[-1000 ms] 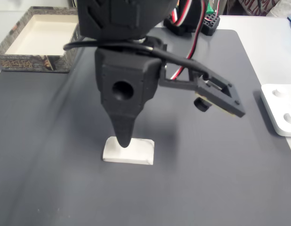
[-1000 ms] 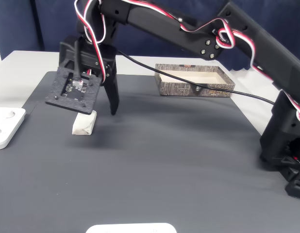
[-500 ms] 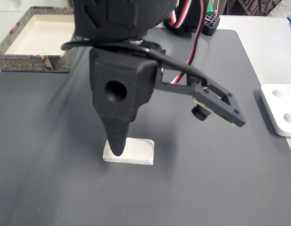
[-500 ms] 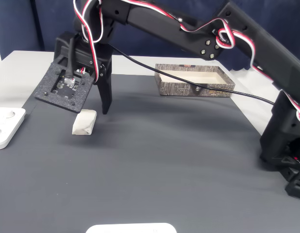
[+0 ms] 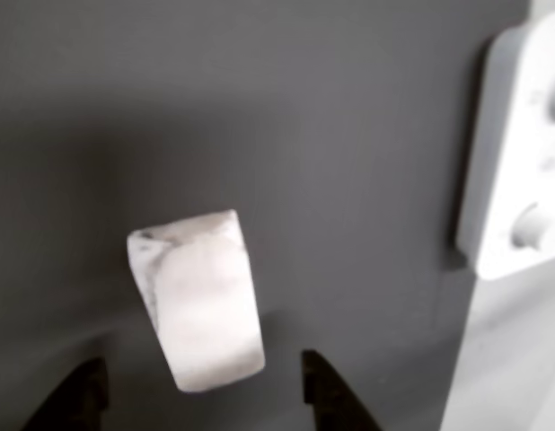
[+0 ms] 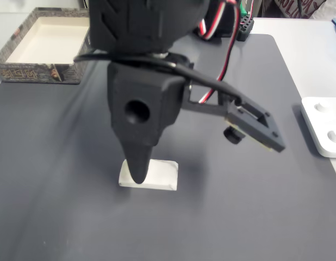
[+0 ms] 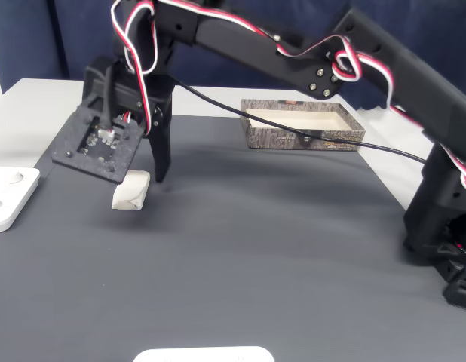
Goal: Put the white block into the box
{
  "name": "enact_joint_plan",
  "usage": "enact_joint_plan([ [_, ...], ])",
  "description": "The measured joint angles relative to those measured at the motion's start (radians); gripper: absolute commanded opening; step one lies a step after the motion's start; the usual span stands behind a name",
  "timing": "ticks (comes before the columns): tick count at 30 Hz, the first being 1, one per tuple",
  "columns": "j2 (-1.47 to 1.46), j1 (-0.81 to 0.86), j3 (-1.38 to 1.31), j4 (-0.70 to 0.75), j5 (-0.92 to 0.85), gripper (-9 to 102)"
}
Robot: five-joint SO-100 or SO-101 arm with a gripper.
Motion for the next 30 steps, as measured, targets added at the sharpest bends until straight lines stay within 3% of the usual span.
enact_joint_plan([
  [30, -0.071, 0.000, -0.035, -0.018, 0.000, 29],
])
